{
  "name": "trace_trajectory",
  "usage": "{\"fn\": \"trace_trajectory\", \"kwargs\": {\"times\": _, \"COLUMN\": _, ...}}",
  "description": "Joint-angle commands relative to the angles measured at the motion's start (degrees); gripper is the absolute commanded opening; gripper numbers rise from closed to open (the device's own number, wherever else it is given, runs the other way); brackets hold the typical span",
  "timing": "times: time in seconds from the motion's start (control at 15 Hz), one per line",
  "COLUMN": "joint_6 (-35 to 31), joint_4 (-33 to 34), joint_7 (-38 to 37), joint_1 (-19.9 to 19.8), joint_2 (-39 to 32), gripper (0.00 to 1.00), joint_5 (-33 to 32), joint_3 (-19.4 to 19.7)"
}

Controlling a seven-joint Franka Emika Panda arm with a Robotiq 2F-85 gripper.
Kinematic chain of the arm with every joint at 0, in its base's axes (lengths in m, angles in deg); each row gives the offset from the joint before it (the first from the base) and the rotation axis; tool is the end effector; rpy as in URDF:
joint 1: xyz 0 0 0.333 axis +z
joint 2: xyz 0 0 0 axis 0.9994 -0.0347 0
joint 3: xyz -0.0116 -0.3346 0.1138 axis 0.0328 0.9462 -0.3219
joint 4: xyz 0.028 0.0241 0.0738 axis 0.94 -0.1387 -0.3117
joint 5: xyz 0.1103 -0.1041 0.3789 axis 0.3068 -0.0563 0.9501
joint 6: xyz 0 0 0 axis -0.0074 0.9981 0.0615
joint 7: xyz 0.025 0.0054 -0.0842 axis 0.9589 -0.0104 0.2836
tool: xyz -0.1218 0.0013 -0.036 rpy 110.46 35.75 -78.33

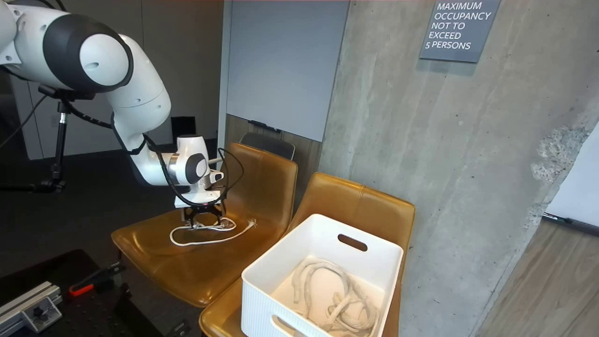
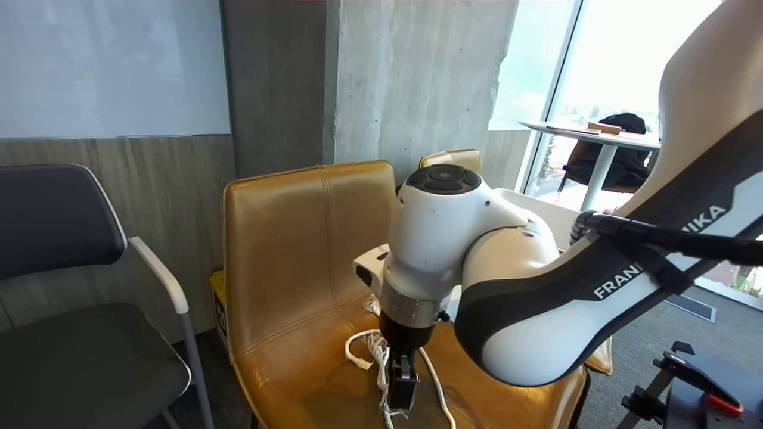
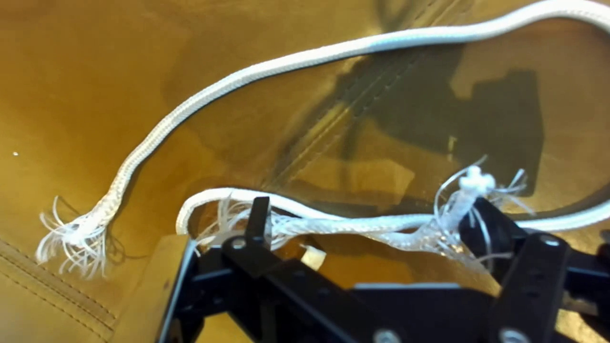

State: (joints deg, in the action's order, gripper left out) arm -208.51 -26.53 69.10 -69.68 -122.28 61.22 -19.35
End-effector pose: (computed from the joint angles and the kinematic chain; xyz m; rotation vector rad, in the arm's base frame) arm 0.6735 0.2318 0.0818 2.7174 1.2140 0.1584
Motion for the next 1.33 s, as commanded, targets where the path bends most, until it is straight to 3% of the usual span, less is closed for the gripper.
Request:
{"fn": "trace_trajectory", "kwargs": {"times": 0.0, "joint_6": 2.67, "joint_4": 1.37, "joint_7": -3.08, "joint_1": 2.24, "joint_2": -0.72, "gripper": 1.0, "joint_5": -1.58, "joint_3": 0.32}}
{"fn": "trace_trajectory", "kwargs": {"times": 0.73, "joint_6": 6.21, "joint_4": 4.08, "joint_7": -2.22, "joint_1": 1.71, "joint_2": -2.43, "gripper": 1.0, "joint_5": -0.86, "joint_3": -1.21}}
{"fn": "trace_trajectory", "kwargs": {"times": 1.27, "joint_6": 5.83, "joint_4": 7.2, "joint_7": 1.22, "joint_1": -1.92, "joint_2": -7.46, "gripper": 1.0, "joint_5": 0.79, "joint_3": -4.25}}
